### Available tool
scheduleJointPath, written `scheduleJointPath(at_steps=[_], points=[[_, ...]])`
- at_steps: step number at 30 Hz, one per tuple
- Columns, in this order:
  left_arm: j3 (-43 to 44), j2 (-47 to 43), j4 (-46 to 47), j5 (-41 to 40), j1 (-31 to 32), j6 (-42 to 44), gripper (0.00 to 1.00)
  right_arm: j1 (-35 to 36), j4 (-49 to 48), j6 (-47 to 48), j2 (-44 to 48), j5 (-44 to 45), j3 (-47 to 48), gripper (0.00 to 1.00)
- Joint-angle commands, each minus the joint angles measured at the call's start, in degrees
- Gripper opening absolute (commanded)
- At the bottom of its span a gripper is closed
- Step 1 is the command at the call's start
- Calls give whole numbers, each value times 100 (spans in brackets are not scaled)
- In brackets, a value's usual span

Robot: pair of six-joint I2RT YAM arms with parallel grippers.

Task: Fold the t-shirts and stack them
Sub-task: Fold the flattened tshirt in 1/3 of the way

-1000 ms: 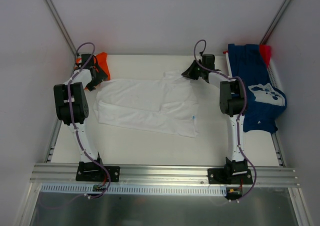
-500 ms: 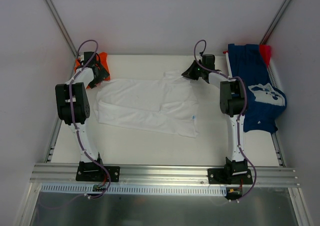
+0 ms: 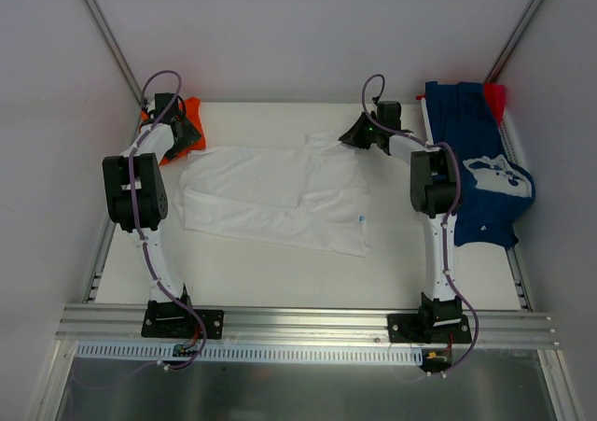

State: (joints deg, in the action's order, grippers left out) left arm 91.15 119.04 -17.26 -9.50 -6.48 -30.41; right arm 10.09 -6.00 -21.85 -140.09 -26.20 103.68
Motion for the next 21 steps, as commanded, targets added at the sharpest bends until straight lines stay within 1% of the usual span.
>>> scheduleJointPath(at_steps=[1, 2, 9, 12, 13, 16, 17, 21], points=[[157, 66, -41, -26, -73, 71, 70, -51, 178, 110, 210, 53, -41, 0], [140, 49, -41, -9, -73, 71, 66, -59, 178, 110, 219, 53, -58, 0], [-71, -65, -67, -149, -73, -227, 66, -68, 178, 110, 245, 53, -102, 1], [-98, -39, -67, 0, -73, -500, 67, -77, 178, 110, 254, 53, -120, 0], [-98, -4, -67, 201, -73, -588, 68, -77, 178, 110, 254, 62, -128, 0], [-80, 128, -67, 448, -46, -895, 68, -103, 178, 110, 263, 53, -146, 0], [-141, 154, -67, 466, -46, -1061, 68, -103, 187, 110, 263, 53, -155, 0], [-238, 180, -67, 484, -38, -1265, 67, -130, 169, 93, 263, 53, -164, 0]])
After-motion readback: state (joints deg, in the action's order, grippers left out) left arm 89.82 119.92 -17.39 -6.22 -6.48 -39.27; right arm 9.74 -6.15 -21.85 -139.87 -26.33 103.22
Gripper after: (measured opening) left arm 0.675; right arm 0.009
